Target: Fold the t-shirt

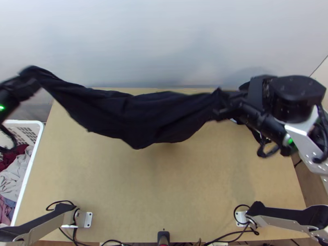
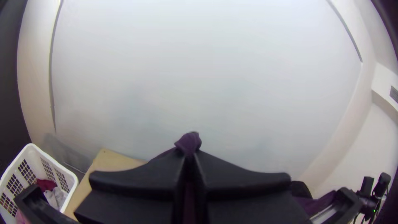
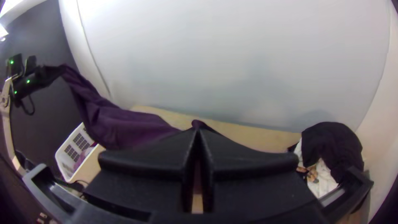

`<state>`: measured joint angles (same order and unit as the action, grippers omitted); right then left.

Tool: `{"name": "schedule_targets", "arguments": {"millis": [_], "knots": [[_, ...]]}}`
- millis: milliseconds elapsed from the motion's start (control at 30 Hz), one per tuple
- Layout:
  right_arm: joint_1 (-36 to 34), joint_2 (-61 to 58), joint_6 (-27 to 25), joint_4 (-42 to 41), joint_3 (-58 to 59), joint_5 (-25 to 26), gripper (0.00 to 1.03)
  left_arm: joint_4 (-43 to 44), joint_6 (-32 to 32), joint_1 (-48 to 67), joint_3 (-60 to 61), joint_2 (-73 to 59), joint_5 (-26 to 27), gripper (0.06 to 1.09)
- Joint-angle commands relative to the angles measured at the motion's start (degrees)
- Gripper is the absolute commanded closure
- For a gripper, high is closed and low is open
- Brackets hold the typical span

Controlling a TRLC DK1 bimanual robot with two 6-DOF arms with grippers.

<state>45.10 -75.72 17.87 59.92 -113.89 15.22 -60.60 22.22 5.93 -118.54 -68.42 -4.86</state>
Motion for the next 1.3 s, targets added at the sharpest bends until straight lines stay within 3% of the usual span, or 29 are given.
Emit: {"name": "schedule_targets", "arguments": {"millis": [0, 133, 267, 467, 600, 767, 900, 1200, 1233, 1267], "knots": [[6.67, 0.84, 5.6, 9.95, -2.22, -9.42, 1.0, 2.85, 0.81, -5.93, -10.13, -4.53, 0.12, 1.05], [8.34, 0.4, 7.8, 10.92, -0.99, -15.57, 1.0, 10.85, 0.46, -5.14, -11.19, -7.69, 0.2, 1.05], [8.86, -0.57, 8.67, 11.01, 1.47, -19.71, 1.0, 11.91, 0.46, -0.75, -9.6, -12.44, 0.2, 1.05], [7.46, -1.62, 9.64, 10.83, 4.81, -25.33, 1.0, 17.88, 2.74, 7.95, 2.61, -17.8, 0.47, 1.05], [6.23, 0.4, 9.29, 10.83, 14.13, -29.11, 1.0, 22.54, 3.89, 14.54, 9.03, -24.39, 0.56, 1.05], [-3.35, 5.15, 5.25, 8.46, 29.95, -35.88, 1.0, 27.9, 4.85, 20.35, 10.7, -34.76, 0.73, 1.05], [-13.02, 9.72, 2.96, 5.03, 40.06, -40.01, 1.0, 28.69, 8.54, 20.43, 6.39, -43.37, 4.86, 1.05], [-27.79, 20.0, -0.47, 0.2, 56.67, -41.59, 1.0, 23.95, 9.42, 24.74, -4.07, -51.72, 5.13, 1.03], [-28.75, 20.7, -0.11, -1.47, 57.55, -41.5, 1.0, 22.72, 9.6, 25.0, -5.03, -52.25, 5.13, 0.95], [-29.46, 21.06, 0.41, -2.97, 57.81, -41.5, 1.0, 21.75, 9.6, 25.09, -5.56, -52.51, 5.13, 0.79]]}}
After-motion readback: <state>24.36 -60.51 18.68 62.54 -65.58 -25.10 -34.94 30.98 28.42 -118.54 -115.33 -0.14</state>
